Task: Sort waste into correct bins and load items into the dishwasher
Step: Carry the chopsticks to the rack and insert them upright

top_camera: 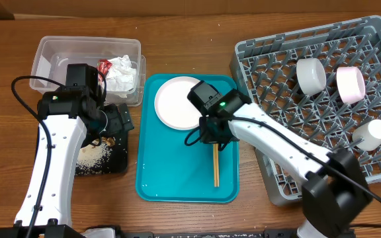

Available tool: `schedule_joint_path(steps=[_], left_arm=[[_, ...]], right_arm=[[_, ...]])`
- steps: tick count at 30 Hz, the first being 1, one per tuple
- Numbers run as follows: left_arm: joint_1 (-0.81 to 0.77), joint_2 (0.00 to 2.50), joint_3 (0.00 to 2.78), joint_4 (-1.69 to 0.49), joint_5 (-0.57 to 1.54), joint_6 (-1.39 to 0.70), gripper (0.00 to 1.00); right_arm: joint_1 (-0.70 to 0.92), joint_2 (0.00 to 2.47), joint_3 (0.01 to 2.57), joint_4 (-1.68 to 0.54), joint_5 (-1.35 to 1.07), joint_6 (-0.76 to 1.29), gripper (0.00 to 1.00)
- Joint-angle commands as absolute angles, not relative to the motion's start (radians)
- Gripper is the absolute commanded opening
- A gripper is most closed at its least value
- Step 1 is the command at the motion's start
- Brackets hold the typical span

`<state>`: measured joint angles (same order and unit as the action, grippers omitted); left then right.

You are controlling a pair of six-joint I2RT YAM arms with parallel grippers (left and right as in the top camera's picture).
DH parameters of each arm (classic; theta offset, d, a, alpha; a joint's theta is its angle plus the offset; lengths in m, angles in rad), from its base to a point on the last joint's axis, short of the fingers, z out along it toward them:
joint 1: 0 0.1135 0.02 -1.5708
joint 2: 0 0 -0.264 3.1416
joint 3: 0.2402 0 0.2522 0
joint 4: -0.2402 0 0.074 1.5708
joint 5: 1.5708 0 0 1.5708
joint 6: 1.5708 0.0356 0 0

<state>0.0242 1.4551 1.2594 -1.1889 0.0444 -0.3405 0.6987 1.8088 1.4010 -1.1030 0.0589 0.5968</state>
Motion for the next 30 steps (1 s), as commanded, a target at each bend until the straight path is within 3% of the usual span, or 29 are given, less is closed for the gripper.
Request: schedule_joint_path(steps=[1,7,20,30], left_arm=[[0.026,1.439,1.278,-1.188,0.045,-0.34,1.0],[0.026,1.439,1.278,-1.188,0.044,-0.339,1.0],[0.026,1.439,1.278,-1.188,0.044,-0.34,1.0],[0.026,1.439,1.278,-1.188,0.044,-0.34,1.0]], right_arm=[[0.68,1.71,1.419,-1.116,0.066,0.49,0.05],[0.587,1.642,1.488,-1.204,0.066,0.355,0.04],[0.216,1.639,1.595,-1.333,0.053,0.031,0.04],[0.195,1.649,1.515,-1.3,0.033,-0.034,0.04]])
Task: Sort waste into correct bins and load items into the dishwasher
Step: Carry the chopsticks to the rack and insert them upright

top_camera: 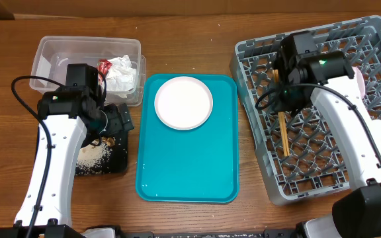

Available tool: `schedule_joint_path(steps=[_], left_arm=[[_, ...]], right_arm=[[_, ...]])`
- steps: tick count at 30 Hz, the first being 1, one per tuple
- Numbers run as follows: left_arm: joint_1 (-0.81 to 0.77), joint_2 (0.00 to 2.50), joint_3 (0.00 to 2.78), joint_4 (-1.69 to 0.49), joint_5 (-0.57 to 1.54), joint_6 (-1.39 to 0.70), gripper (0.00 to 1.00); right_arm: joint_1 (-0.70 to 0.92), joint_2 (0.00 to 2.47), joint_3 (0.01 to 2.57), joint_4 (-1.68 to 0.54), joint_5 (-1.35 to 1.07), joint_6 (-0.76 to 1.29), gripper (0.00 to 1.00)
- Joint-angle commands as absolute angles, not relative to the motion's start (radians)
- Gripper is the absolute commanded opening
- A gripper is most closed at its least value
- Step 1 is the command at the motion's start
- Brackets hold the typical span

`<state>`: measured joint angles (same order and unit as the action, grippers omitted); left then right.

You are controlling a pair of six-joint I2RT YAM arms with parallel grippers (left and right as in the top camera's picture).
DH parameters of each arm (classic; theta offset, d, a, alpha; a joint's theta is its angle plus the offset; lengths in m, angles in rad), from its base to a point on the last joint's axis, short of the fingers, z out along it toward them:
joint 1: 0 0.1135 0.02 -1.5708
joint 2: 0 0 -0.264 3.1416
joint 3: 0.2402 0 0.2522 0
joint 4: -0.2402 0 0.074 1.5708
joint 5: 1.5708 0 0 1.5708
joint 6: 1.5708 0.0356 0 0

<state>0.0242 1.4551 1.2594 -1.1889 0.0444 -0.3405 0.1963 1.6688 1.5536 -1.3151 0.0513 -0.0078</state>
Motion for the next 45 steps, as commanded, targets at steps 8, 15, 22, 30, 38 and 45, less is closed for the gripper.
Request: schedule_joint_path(steps=[8,15,22,30,38,45], left_arm=[[0.026,1.439,1.278,-1.188,0.044,-0.34,1.0],[0.026,1.439,1.278,-1.188,0.044,-0.339,1.0],[0.026,1.439,1.278,-1.188,0.044,-0.34,1.0],[0.026,1.439,1.278,-1.188,0.044,-0.34,1.0],[0.026,1.439,1.278,-1.188,0.044,-0.34,1.0],[0.026,1.439,1.278,-1.188,0.044,-0.34,1.0]], right_arm=[[0.196,1.65,1.374,-1.233,-0.049,-0.034,0.04],[0.196,1.65,1.307,-1.186,-0.055,-0.034,0.04],[0.196,1.65,1.26,-1.156,-0.055,-0.034,0.04],[0.196,1.65,1.26,-1.155,-0.055,-0.034,0.04],[0.196,1.65,1.26,-1.156,-0.055,-0.034,0.04],[0.196,1.65,1.26,-1.155,-0.054,-0.034,0.11]])
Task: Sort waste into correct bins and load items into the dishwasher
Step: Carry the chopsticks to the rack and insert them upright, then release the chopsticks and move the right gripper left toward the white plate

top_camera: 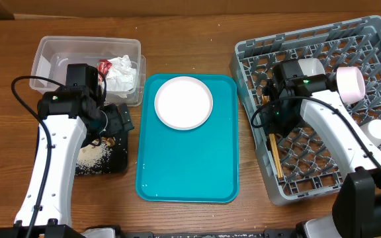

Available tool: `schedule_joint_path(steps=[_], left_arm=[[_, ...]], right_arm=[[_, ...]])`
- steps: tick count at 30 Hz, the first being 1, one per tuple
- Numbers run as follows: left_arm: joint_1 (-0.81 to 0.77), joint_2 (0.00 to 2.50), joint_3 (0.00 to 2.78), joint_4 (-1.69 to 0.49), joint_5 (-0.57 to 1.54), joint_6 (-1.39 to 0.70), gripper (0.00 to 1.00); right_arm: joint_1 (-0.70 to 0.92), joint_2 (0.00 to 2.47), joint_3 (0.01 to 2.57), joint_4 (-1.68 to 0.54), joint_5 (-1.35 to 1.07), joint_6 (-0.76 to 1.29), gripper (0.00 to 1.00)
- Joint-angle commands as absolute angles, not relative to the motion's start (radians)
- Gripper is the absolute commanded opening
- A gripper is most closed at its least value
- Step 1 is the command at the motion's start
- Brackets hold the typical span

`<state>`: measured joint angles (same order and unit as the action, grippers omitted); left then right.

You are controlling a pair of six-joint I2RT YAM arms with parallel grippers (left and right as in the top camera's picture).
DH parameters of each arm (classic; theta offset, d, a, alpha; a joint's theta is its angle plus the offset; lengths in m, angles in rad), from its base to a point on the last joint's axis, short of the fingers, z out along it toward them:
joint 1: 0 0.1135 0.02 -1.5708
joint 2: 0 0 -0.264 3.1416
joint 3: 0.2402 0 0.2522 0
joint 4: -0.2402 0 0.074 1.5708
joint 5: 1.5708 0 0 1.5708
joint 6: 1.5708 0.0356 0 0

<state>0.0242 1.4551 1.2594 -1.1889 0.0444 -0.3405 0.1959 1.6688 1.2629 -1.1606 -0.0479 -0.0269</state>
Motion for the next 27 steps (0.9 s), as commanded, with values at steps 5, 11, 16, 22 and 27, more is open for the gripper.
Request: schedule_joint_path(steps=[5,11,16,22,27], left_arm=[[0.026,1.439,1.278,-1.188,0.044,-0.34,1.0],[0.026,1.439,1.278,-1.188,0.044,-0.34,1.0],[0.026,1.439,1.278,-1.188,0.044,-0.34,1.0],[0.026,1.439,1.278,-1.188,0.044,-0.34,1.0],[0.026,1.439,1.278,-1.188,0.044,-0.34,1.0]], right_arm=[[0.196,1.65,1.26,-1.156,-0.054,-0.034,0.29],[0.196,1.65,1.26,-1.156,-0.054,-0.034,0.35],[0.196,1.65,1.267,-1.161,-0.054,-0.033,0.45],[0.196,1.65,1.485,-1.225,-0.028,-0.02,0.5],[0.198,1.65,1.661,-1.14,-0.218,0.038,0.5]])
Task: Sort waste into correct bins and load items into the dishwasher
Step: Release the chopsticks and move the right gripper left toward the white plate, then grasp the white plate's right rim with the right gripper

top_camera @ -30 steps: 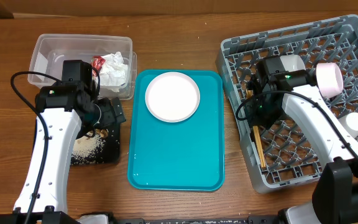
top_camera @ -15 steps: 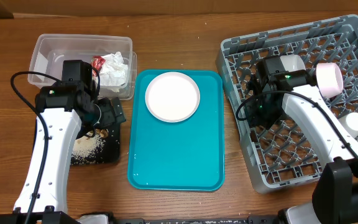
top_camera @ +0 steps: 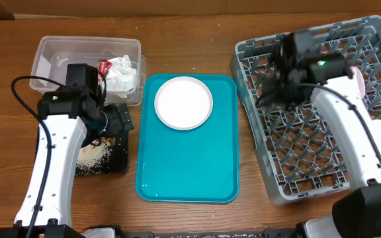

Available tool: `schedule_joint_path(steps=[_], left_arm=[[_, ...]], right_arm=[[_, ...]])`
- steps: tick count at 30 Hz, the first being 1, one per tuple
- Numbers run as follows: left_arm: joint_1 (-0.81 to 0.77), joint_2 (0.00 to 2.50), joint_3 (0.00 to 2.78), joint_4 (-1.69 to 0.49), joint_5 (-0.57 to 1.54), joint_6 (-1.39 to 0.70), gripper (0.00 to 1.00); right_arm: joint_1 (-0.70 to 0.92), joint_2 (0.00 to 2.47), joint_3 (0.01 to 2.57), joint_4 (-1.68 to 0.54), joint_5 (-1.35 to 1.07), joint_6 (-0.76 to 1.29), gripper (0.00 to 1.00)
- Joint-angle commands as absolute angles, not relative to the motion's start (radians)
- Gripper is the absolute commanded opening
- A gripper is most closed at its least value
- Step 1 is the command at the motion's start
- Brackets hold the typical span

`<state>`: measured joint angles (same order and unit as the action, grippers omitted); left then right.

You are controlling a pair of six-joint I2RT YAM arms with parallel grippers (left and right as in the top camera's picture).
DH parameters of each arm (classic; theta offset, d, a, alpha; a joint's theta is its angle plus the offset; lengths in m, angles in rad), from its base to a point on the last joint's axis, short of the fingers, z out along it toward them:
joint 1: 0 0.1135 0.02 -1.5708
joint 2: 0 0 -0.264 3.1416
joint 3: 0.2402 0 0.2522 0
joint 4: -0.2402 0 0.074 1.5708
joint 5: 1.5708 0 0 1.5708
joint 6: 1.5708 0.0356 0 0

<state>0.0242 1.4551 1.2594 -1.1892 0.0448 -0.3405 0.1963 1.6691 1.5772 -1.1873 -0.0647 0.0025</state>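
Observation:
A white plate [top_camera: 183, 102] lies at the far end of the teal tray [top_camera: 187, 172]. My right gripper [top_camera: 278, 89] is blurred over the far left part of the grey dish rack [top_camera: 323, 165]. Its fingers are hidden under the wrist, and no chopsticks hang from it or show in the rack. A pink cup [top_camera: 361, 82] peeks out behind the right arm. A white cup [top_camera: 378, 131] stands at the rack's right side. My left gripper [top_camera: 116, 120] hovers over the black bin [top_camera: 101, 162] of food scraps; its jaws are not readable.
A clear plastic bin [top_camera: 58, 53] with crumpled wrappers [top_camera: 121, 71] stands at the back left, touching the black bin. The tray fills the middle of the wooden table. The rack takes up the right side.
My right gripper was low in the rack's left part with the chopsticks reaching toward the front. Now it is farther back, blurred, and the chopsticks no longer show. The left arm is unchanged.
My right gripper was on the tray at the chopsticks, beside the plate. Then it held them over the rack's left side, then lower in the rack. Now it sits over the rack's far left without them in view. The left arm stayed over the black bin throughout.

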Motion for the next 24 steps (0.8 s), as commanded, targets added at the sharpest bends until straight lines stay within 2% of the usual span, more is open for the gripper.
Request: schedule_joint_path(steps=[1,9,14,24], left_arm=[[0.026,1.439,1.278,-1.188,0.044,-0.34,1.0],[0.026,1.439,1.278,-1.188,0.044,-0.34,1.0],[0.026,1.439,1.278,-1.188,0.044,-0.34,1.0],[0.026,1.439,1.278,-1.188,0.044,-0.34,1.0]], right_arm=[[0.202,1.65,1.662,-1.113,-0.263,0.043,0.5],[0.317,1.722,1.639,-1.014,-0.281,0.134,0.5],[0.417,1.862,1.639,-0.962,-0.156,0.218,0.51],[0.443,2.091,1.639,-0.89,-0.114,0.372,0.52]])
